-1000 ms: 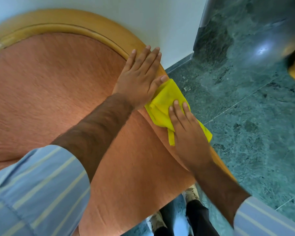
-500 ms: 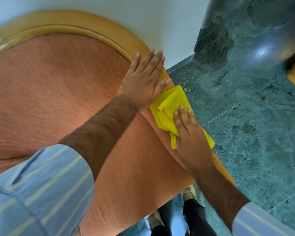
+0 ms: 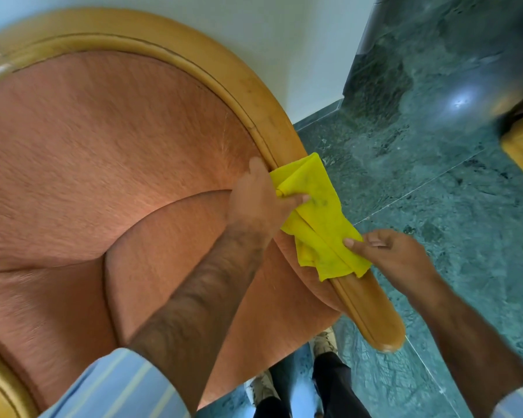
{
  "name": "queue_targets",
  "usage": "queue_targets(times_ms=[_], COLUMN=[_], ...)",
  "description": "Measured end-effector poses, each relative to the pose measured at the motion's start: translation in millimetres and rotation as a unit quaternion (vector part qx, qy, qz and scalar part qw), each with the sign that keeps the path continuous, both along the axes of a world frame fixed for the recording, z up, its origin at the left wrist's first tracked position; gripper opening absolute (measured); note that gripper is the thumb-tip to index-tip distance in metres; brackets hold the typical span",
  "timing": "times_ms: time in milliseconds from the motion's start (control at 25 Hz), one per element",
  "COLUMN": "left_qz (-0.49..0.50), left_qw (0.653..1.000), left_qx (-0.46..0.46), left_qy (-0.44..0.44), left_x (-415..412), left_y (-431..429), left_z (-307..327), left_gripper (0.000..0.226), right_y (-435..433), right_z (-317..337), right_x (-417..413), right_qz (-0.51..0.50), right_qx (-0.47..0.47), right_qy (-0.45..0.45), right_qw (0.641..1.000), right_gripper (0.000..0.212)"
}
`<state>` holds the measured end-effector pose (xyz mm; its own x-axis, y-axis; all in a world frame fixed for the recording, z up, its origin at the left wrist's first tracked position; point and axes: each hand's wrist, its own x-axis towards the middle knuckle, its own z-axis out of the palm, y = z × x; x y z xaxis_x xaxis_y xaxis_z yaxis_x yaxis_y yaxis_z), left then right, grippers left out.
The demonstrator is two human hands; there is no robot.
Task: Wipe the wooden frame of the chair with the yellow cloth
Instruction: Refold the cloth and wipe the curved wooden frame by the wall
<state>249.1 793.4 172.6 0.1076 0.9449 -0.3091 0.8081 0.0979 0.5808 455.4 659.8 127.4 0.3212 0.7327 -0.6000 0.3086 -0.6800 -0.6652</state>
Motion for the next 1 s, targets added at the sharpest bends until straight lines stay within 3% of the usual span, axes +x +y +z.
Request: queue_targets(times_ms=[120, 240, 360, 400, 480, 560, 640, 800, 880, 1000], left_qz=[0.025, 0.085, 0.19, 0.23, 0.309, 0.371, 0.443, 0.581, 0.64, 0.709], left_qw=[0.998, 0.981, 0.935, 0.915, 0.869, 0.831, 0.782, 0.648, 0.617, 0.574], left_qx=[-0.004, -0.018, -0.04, -0.035, -0.002, 0.03, 0.057, 0.096, 0.117, 0.141], left_qy=[-0.057, -0.176, -0.298, -0.33, -0.386, -0.414, -0.435, -0.483, -0.443, -0.385], left_x=[-2.1, -34.6, -90.4, -115.7, -169.5, -216.8, -259.8, -323.5, -348.5, -368.3], left_y=[0.2, 1.2, -11.6, -19.6, -42.6, -73.4, -111.8, -201.1, -258.2, -349.4], left_z=[0.8, 8.1, 24.4, 30.2, 40.3, 44.5, 46.5, 48.6, 46.9, 42.9], left_gripper=[0.061, 0.044, 0.043, 0.037, 0.018, 0.012, 0.002, 0.021, 0.03, 0.017], right_y=[6.7, 20.7, 48.0, 59.9, 81.0, 94.6, 102.8, 93.8, 70.0, 17.2], right_z=[7.0, 28.3, 54.9, 60.4, 71.5, 82.4, 89.8, 103.1, 103.6, 99.0], right_x=[-6.3, -21.3, -59.0, -78.3, -125.7, -176.3, -230.1, -340.6, -394.0, -462.9], right_qz=[0.009, -0.015, -0.053, -0.039, 0.014, 0.095, 0.162, 0.289, 0.373, 0.472], right_qx=[0.047, 0.137, 0.163, 0.154, 0.091, 0.017, -0.035, -0.072, -0.073, -0.047], right_qy=[-0.019, 0.005, 0.208, 0.277, 0.385, 0.434, 0.432, 0.37, 0.329, 0.285], right_qw=[0.999, 0.99, 0.963, 0.948, 0.918, 0.896, 0.887, 0.88, 0.864, 0.833], right_gripper=[0.021, 0.018, 0.013, 0.022, 0.042, 0.04, 0.034, 0.044, 0.037, 0.018])
